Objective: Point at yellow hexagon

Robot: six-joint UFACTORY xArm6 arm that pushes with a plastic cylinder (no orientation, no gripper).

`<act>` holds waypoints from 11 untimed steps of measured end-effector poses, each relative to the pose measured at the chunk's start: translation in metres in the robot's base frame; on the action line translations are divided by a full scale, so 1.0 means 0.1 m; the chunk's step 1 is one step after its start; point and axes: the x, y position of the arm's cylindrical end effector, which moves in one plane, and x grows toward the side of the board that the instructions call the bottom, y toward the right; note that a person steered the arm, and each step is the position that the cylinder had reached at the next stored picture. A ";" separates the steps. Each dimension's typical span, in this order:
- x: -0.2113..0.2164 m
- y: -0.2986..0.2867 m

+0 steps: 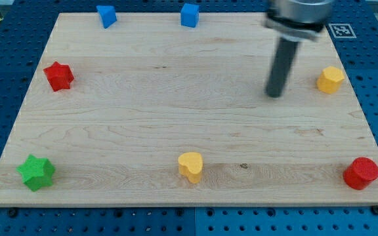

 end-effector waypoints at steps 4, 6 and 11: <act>0.25 1.64; -0.16 1.39; -0.15 1.19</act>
